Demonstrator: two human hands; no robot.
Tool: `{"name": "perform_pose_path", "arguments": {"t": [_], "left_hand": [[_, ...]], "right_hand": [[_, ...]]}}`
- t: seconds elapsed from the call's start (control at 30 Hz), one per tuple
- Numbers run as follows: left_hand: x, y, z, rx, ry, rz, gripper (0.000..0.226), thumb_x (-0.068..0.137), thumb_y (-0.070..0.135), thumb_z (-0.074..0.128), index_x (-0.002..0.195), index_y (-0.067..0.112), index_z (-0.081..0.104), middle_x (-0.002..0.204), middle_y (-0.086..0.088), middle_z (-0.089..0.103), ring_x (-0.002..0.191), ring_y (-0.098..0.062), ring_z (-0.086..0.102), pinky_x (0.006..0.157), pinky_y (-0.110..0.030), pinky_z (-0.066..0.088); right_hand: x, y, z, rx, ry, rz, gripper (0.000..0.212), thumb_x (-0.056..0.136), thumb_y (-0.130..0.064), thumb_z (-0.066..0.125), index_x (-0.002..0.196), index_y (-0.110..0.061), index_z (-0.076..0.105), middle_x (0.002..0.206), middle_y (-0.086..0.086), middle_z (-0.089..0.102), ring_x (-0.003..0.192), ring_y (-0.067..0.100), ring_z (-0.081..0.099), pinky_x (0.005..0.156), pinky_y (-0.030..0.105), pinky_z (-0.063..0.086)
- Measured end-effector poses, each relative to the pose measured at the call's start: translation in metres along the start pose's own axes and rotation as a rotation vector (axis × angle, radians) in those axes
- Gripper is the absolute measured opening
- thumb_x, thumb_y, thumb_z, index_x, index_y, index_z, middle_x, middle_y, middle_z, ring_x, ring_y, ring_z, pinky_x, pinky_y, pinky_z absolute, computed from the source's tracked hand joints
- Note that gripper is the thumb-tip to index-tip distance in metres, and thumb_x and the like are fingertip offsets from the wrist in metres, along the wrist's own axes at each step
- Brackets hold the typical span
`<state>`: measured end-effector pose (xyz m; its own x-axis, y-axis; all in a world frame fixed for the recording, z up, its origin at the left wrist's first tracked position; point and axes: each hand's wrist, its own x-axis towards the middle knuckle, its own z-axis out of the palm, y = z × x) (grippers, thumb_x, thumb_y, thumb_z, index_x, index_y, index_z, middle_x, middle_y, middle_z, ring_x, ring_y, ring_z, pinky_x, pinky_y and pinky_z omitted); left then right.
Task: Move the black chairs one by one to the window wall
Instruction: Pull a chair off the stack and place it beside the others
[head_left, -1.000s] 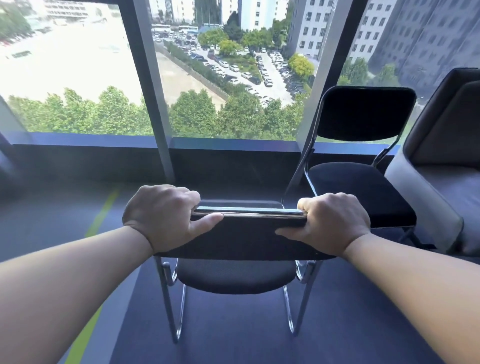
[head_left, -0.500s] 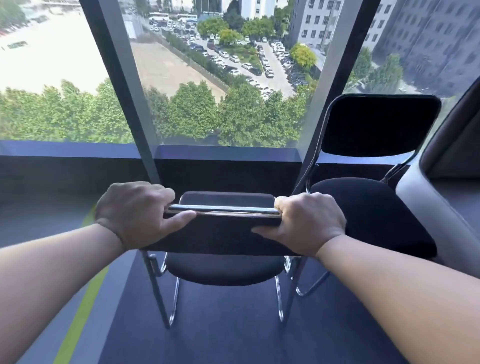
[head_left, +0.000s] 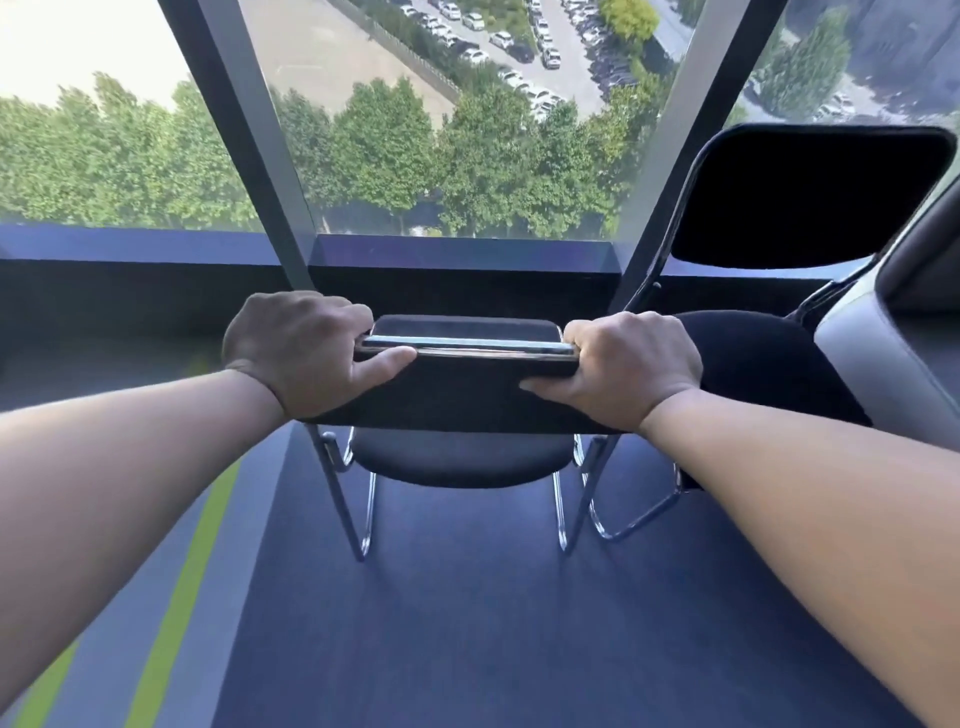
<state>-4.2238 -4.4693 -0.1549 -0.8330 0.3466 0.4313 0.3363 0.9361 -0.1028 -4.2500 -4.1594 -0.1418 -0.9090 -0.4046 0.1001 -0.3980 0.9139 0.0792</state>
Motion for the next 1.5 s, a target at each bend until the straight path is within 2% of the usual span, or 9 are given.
{"name": "perform_pose_path", "arguments": {"t": [0.2,0.33,0.43,0.53,0.87,1.17,1.37,1.43,1.5], "left_hand": [[0.006,-0.007,-0.005,-0.058,-0.157,-0.046,0.062,0.081,0.081,0.018,0.06,0.025,0.034,0.06,0.011,0.047,0.063,-0.02,0.057,0.049,-0.027,0.02],[0.013,-0.011,-0.017,-0.197,-0.427,-0.128,0.068,0.072,0.09,0.015,0.069,0.031,0.05,0.073,0.014,0.058,0.073,-0.014,0.054,0.059,-0.032,0.034],[0.025,-0.012,-0.022,-0.294,-0.702,-0.233,0.072,0.067,0.097,0.02,0.09,0.045,0.064,0.09,0.019,0.065,0.091,-0.013,0.059,0.076,-0.035,0.046],[0.029,-0.01,-0.027,-0.342,-0.867,-0.299,0.075,0.064,0.1,0.022,0.106,0.055,0.065,0.111,0.024,0.064,0.107,-0.011,0.057,0.083,-0.034,0.045],[0.033,0.011,-0.041,-0.394,-0.919,-0.49,0.081,0.057,0.104,0.023,0.11,0.06,0.066,0.101,0.026,0.067,0.098,-0.011,0.059,0.081,-0.029,0.047],[0.039,0.086,-0.045,-0.394,-0.885,-0.889,0.074,0.063,0.1,0.026,0.093,0.052,0.072,0.069,0.017,0.064,0.079,-0.008,0.063,0.064,-0.028,0.042],[0.075,0.12,-0.032,-0.42,-0.854,-1.068,0.081,0.065,0.1,0.025,0.088,0.039,0.075,0.087,0.014,0.068,0.086,-0.014,0.061,0.071,-0.03,0.043],[0.082,0.111,-0.033,-0.515,-0.9,-1.091,0.078,0.063,0.1,0.034,0.082,0.036,0.073,0.093,0.012,0.067,0.093,-0.018,0.062,0.079,-0.032,0.047],[0.084,0.097,-0.035,-0.654,-0.981,-1.081,0.08,0.055,0.099,0.046,0.096,0.038,0.076,0.104,0.013,0.068,0.099,-0.017,0.063,0.093,-0.036,0.05]], "right_hand": [[0.011,-0.007,-0.018,0.039,-0.293,0.101,0.056,0.078,-0.082,0.052,0.095,-0.029,0.058,0.095,-0.003,0.067,0.093,0.027,0.064,0.076,0.036,0.048],[0.022,-0.017,-0.027,0.026,-0.504,0.215,0.04,0.079,-0.066,0.063,0.093,-0.029,0.06,0.095,-0.005,0.064,0.087,0.024,0.061,0.072,0.034,0.043],[0.025,-0.022,-0.029,-0.004,-0.55,0.279,0.034,0.08,-0.057,0.065,0.093,-0.027,0.056,0.092,-0.004,0.062,0.083,0.026,0.058,0.075,0.035,0.038],[0.023,-0.023,-0.022,-0.033,-0.551,0.294,0.026,0.082,-0.049,0.063,0.091,-0.026,0.057,0.095,-0.003,0.064,0.084,0.026,0.059,0.076,0.036,0.036],[0.037,0.001,-0.015,-0.042,-0.502,0.194,0.013,0.078,-0.034,0.063,0.083,-0.024,0.059,0.08,-0.006,0.058,0.077,0.024,0.06,0.063,0.03,0.04],[0.09,0.053,-0.011,-0.126,-0.477,-0.073,0.016,0.074,-0.035,0.063,0.086,-0.027,0.066,0.086,-0.008,0.065,0.078,0.023,0.06,0.081,0.038,0.039],[0.145,0.077,-0.011,-0.243,-0.459,-0.106,0.04,0.077,-0.042,0.075,0.112,-0.026,0.065,0.116,0.002,0.064,0.117,0.027,0.054,0.109,0.051,0.03],[0.145,0.078,-0.009,-0.21,-0.444,-0.088,0.045,0.083,-0.034,0.068,0.126,-0.023,0.059,0.134,0.007,0.053,0.133,0.03,0.041,0.114,0.053,0.026],[0.136,0.083,-0.009,-0.097,-0.412,-0.053,0.056,0.085,-0.02,0.06,0.139,-0.022,0.045,0.158,0.013,0.027,0.15,0.034,0.016,0.121,0.051,0.016]]}}
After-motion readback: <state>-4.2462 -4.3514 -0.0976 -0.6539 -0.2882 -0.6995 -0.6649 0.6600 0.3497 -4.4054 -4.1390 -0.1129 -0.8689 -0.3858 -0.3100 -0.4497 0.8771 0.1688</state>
